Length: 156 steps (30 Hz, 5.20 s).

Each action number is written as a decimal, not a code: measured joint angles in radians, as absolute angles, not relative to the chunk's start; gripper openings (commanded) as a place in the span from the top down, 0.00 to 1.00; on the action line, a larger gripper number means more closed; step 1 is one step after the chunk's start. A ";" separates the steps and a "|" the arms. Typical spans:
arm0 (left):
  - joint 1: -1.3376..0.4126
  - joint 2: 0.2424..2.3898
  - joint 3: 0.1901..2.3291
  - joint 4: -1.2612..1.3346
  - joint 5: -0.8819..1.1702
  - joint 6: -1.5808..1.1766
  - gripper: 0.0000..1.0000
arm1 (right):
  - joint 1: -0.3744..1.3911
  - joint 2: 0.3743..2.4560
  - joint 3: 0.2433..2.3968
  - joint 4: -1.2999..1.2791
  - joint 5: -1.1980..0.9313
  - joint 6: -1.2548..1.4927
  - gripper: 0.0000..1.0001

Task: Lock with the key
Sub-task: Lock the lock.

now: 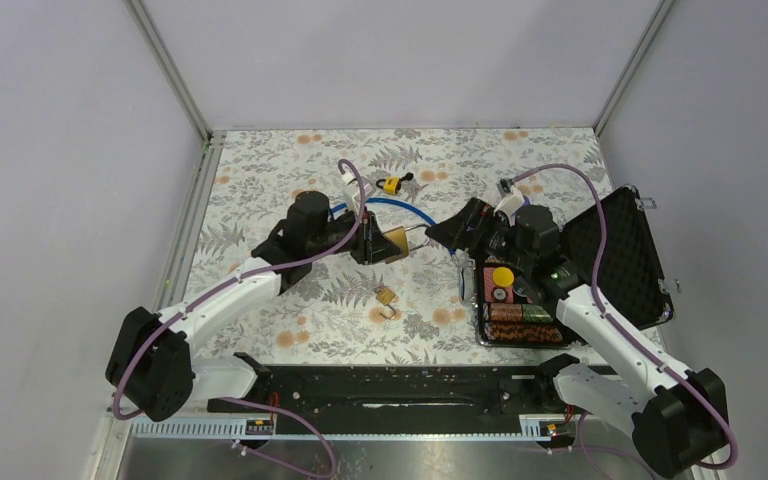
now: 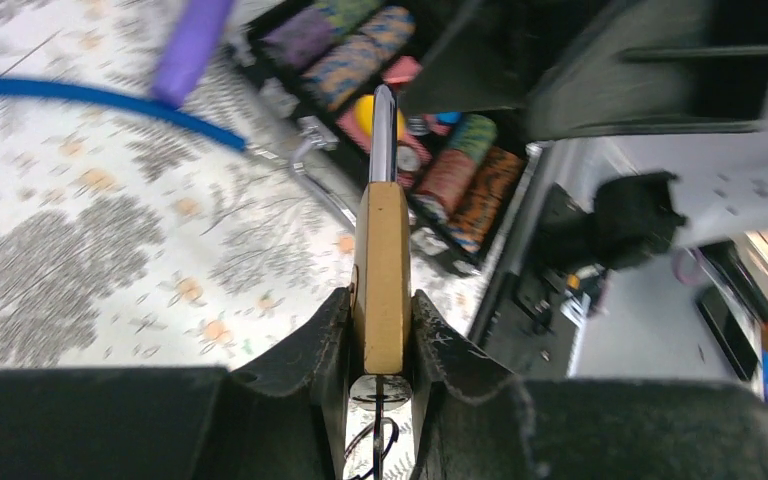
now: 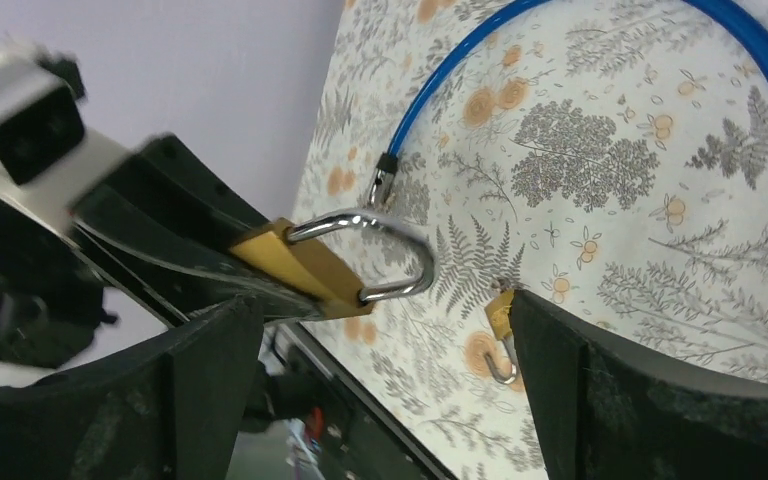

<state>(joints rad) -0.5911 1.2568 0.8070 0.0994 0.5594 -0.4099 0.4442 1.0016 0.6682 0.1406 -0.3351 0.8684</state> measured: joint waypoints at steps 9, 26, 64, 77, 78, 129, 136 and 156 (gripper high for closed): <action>-0.566 1.246 0.851 0.106 0.873 -0.347 1.00 | 0.444 0.968 0.686 0.143 -0.573 0.583 0.28; -0.552 1.230 0.851 0.101 0.958 -0.311 1.00 | 0.437 1.019 0.703 0.172 -0.741 0.597 1.00; -0.664 1.325 0.828 0.963 0.768 -0.722 0.16 | 0.397 0.913 0.880 0.312 -0.796 0.939 1.00; -0.697 1.378 0.776 1.207 0.706 -0.852 0.49 | 0.397 0.890 0.900 0.358 -0.743 1.065 1.00; -0.698 1.378 0.774 1.209 0.705 -0.854 0.52 | 0.397 0.890 0.900 0.358 -0.740 1.066 1.00; -0.611 1.422 0.744 1.236 0.706 -0.986 0.37 | 0.396 0.993 0.910 0.453 -0.701 1.185 1.00; -0.619 1.379 0.731 1.192 0.672 -0.903 0.51 | 0.396 1.016 0.911 0.409 -0.701 1.214 1.00; -0.633 1.303 0.744 0.865 0.655 -0.770 1.00 | 0.390 1.043 0.912 0.321 -0.718 1.120 0.24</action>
<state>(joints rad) -0.6331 1.3029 0.7437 0.8654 0.6552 -0.7696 0.3901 1.0431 0.9123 0.3214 -0.7181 1.1198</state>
